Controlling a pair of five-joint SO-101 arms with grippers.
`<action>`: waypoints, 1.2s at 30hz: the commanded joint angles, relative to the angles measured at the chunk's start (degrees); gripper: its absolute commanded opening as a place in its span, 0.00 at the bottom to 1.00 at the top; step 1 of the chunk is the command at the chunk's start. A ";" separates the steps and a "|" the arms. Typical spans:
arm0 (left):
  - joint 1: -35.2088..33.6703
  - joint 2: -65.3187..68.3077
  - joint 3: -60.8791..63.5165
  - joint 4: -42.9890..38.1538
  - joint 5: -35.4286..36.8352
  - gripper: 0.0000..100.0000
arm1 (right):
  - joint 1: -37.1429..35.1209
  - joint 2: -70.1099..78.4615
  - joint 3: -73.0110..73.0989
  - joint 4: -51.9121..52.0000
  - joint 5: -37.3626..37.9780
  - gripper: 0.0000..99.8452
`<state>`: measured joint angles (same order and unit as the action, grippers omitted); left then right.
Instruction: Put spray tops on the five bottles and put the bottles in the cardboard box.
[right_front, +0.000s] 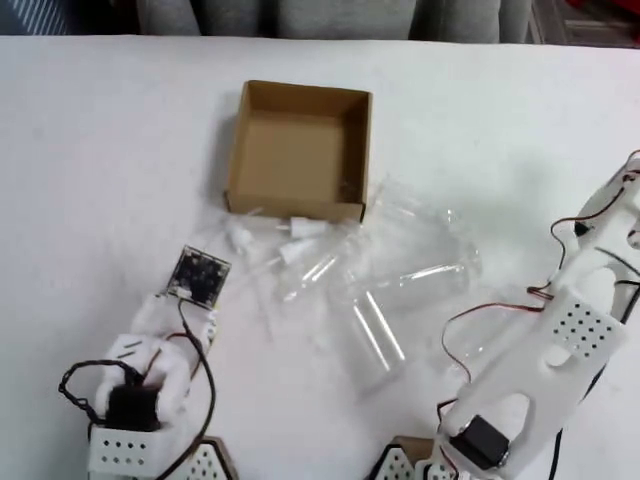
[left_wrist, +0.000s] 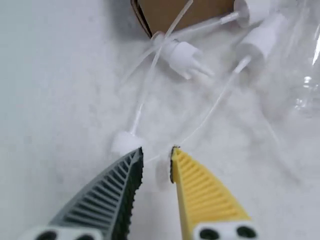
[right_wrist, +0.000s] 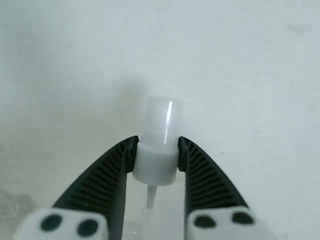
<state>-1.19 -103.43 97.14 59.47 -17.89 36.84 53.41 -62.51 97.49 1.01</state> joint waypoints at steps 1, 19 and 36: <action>2.68 -1.01 -2.20 -4.48 1.58 0.10 | -0.13 -12.00 11.43 1.80 1.14 0.02; 22.29 30.81 -34.90 -1.05 28.66 0.11 | -4.26 -57.36 73.49 -9.01 10.11 0.02; 45.14 59.74 -40.62 -22.51 58.81 0.11 | -9.63 -76.09 112.35 -33.10 12.04 0.02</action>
<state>43.21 -49.98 57.49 42.15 38.02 26.90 -21.49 49.49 67.25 12.53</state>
